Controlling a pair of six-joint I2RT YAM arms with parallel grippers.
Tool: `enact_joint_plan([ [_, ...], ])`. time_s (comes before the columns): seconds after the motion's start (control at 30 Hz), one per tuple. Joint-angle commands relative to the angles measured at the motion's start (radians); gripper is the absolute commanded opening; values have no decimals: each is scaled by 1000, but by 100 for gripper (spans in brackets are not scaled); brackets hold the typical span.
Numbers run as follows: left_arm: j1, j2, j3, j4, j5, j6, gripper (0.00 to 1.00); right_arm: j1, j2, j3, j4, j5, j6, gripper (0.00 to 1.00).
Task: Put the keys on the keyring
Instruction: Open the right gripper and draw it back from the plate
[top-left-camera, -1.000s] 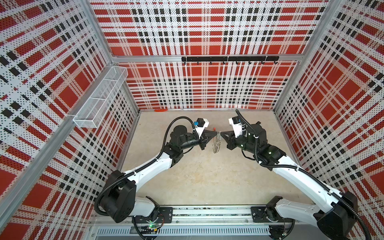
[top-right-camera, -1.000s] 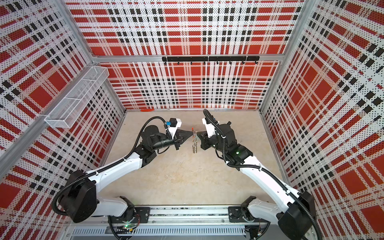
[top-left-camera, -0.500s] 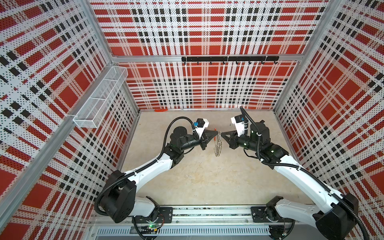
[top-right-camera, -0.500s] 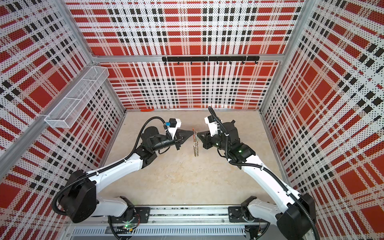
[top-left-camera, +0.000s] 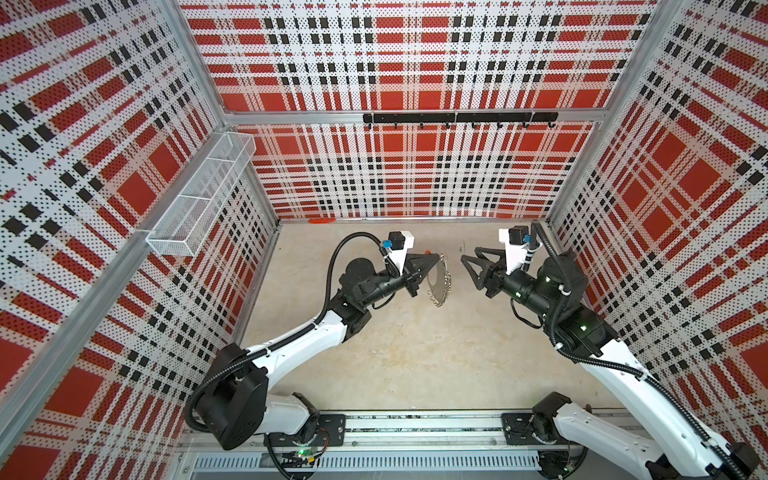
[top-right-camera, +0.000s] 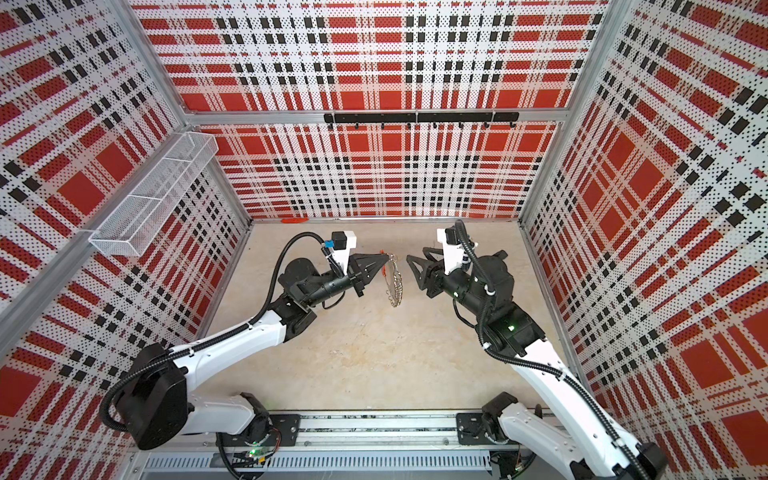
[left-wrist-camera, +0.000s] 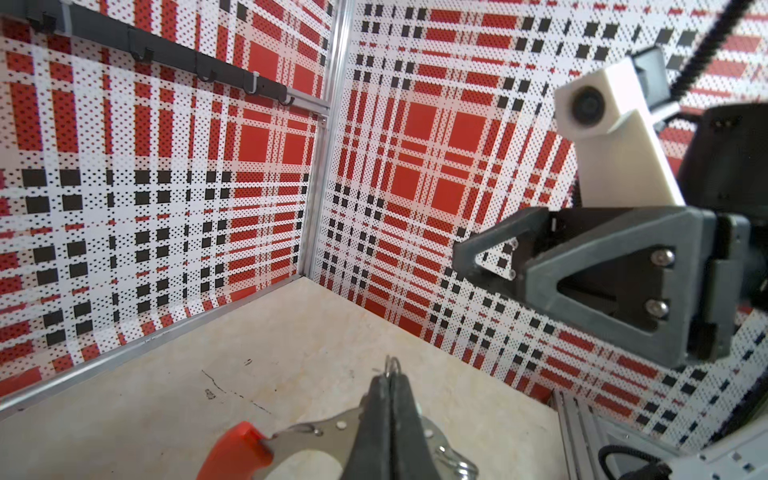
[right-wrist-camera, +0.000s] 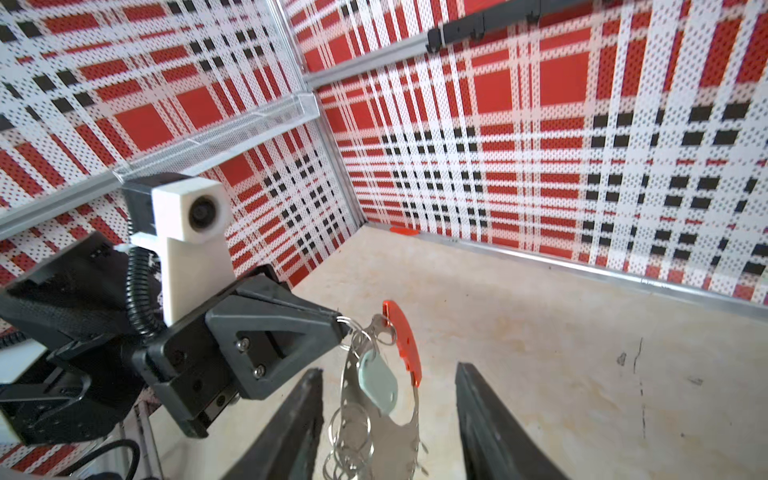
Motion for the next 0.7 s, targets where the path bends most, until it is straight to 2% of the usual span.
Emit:
enact_joint_plan([
  [0.0,-8,-21,2,57,-73,-131,0,-6,3,-43,154,-8,32,54],
  [0.17,-28,-25,-56,174,-72,-191,0,-7,80,33,118,-72,55,57],
  [0.4,-25,-20,-61,216,-10,-236,0,-31,179,159,70,-172,73,61],
  [0.53,-3,-10,-56,263,21,-262,0,-93,223,195,78,-288,120,60],
  [0.67,43,10,-39,302,86,-350,0,-161,282,216,154,-443,237,56],
])
